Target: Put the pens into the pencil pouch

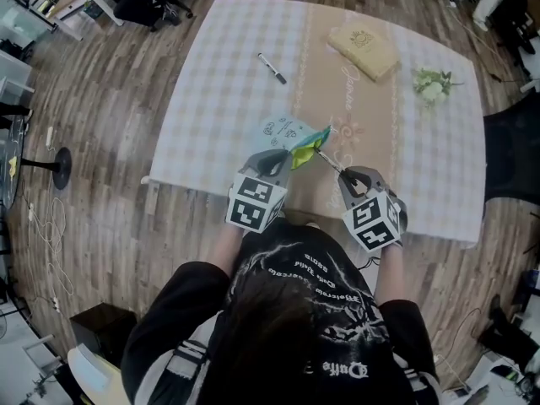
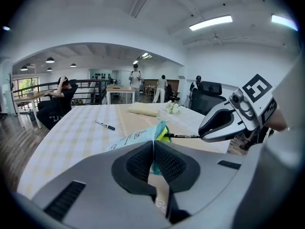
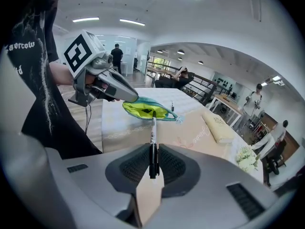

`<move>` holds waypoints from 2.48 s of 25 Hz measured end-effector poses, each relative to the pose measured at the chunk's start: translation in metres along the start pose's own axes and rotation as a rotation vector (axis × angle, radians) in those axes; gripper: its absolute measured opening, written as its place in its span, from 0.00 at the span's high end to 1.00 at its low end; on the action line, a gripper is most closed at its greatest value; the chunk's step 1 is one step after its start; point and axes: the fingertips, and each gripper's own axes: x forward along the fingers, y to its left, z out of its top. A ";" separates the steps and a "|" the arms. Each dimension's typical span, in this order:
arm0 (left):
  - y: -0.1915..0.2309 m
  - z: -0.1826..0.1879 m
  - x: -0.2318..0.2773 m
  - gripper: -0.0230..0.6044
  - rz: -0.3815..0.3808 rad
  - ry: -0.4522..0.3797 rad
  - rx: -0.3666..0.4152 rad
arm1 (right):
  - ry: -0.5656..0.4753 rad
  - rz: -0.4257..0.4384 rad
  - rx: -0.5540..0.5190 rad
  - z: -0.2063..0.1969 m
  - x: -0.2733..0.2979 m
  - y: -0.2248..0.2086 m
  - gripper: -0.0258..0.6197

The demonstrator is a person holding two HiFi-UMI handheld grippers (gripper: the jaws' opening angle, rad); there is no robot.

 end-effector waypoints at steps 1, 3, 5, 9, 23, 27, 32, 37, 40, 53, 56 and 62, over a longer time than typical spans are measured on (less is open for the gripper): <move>-0.002 0.000 0.001 0.92 -0.007 0.002 0.007 | 0.007 0.002 -0.009 0.000 0.001 0.000 0.86; -0.007 -0.001 0.002 0.92 -0.024 0.009 0.024 | 0.027 0.006 -0.029 0.000 0.003 -0.001 0.86; -0.015 -0.004 0.004 0.92 -0.049 0.015 0.052 | 0.048 0.009 -0.049 -0.002 0.004 0.000 0.86; -0.030 -0.008 0.010 0.92 -0.102 0.029 0.121 | 0.077 0.018 -0.066 -0.007 0.007 -0.001 0.86; -0.068 -0.014 0.020 0.92 -0.259 0.061 0.147 | 0.105 0.044 -0.073 -0.006 0.022 0.004 0.86; -0.078 -0.015 0.021 0.92 -0.304 0.058 0.105 | 0.099 0.051 -0.067 -0.004 0.025 0.006 0.86; -0.085 -0.010 0.021 0.92 -0.358 0.033 0.067 | 0.088 0.053 -0.045 -0.004 0.026 0.006 0.86; -0.093 -0.004 0.019 0.92 -0.447 0.000 -0.015 | 0.078 0.067 -0.047 0.003 0.028 0.011 0.86; -0.097 -0.003 0.016 0.92 -0.478 -0.014 -0.029 | 0.081 0.079 -0.064 0.004 0.031 0.016 0.86; -0.088 0.007 0.004 0.92 -0.550 -0.087 -0.106 | 0.018 0.047 -0.061 0.023 0.036 0.018 0.83; -0.083 0.011 0.005 0.92 -0.542 -0.107 -0.143 | 0.002 0.037 -0.049 0.026 0.034 0.014 0.76; -0.071 0.013 0.005 0.92 -0.497 -0.128 -0.172 | -0.036 0.026 -0.016 0.033 0.022 0.007 0.68</move>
